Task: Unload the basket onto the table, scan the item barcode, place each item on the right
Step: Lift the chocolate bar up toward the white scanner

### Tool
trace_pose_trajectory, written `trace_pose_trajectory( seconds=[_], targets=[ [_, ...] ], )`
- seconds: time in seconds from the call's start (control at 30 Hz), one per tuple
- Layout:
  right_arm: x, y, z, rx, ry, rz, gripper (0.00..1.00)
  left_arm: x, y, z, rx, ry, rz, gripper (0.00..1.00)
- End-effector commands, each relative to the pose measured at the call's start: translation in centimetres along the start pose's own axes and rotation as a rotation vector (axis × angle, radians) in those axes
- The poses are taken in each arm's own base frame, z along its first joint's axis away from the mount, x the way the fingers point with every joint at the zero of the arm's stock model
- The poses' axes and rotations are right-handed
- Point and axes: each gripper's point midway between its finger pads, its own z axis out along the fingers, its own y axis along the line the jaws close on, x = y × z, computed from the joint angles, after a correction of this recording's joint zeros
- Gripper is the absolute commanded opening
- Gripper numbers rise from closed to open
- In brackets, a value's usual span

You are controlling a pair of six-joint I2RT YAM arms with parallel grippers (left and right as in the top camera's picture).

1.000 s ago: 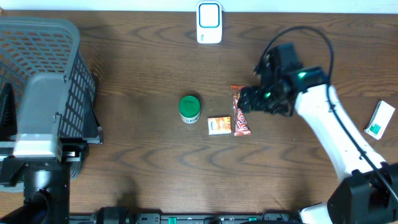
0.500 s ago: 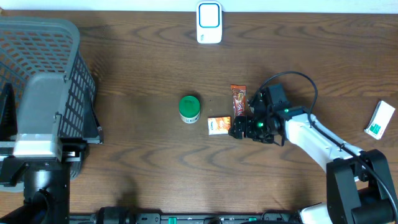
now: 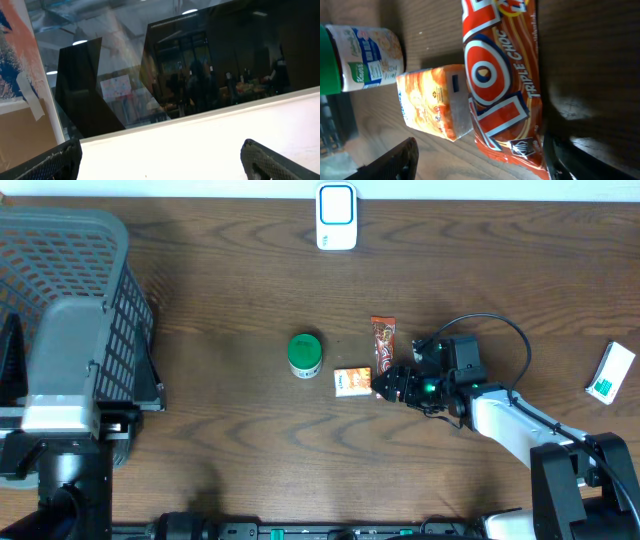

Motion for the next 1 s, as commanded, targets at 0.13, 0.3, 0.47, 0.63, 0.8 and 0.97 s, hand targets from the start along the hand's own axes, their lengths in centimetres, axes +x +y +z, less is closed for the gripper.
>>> trace_pose_trajectory(
  seconds=[0.13, 0.3, 0.47, 0.63, 0.8, 0.97],
  targets=[
    [2.8, -6.0, 1.0, 0.198, 0.008, 0.139, 0.7, -0.6, -0.2, -0.3, 0.013, -0.022, -0.002, 0.99],
    [2.3, -6.7, 0.9, 0.231, -0.033, 0.175, 0.66, -0.6, -0.2, -0.3, 0.013, -0.022, -0.002, 0.99],
    [2.2, -7.8, 0.7, 0.287, -0.062, 0.185, 0.58, -0.5, -0.2, -0.3, 0.013, -0.019, -0.002, 0.99],
    [1.6, -8.0, 0.6, 0.3, -0.089, 0.183, 0.09, -0.5, -0.2, -0.3, 0.013, -0.019, -0.002, 0.99],
    [0.4, -7.3, 0.7, 0.27, -0.131, 0.138, 0.01, -0.5, -0.2, -0.3, 0.013, -0.019, -0.002, 1.0],
    [-1.1, -6.2, 0.3, 0.239, -0.178, 0.06, 0.01, -0.5, -0.2, -0.3, 0.013, -0.018, -0.002, 0.99]
  ],
)
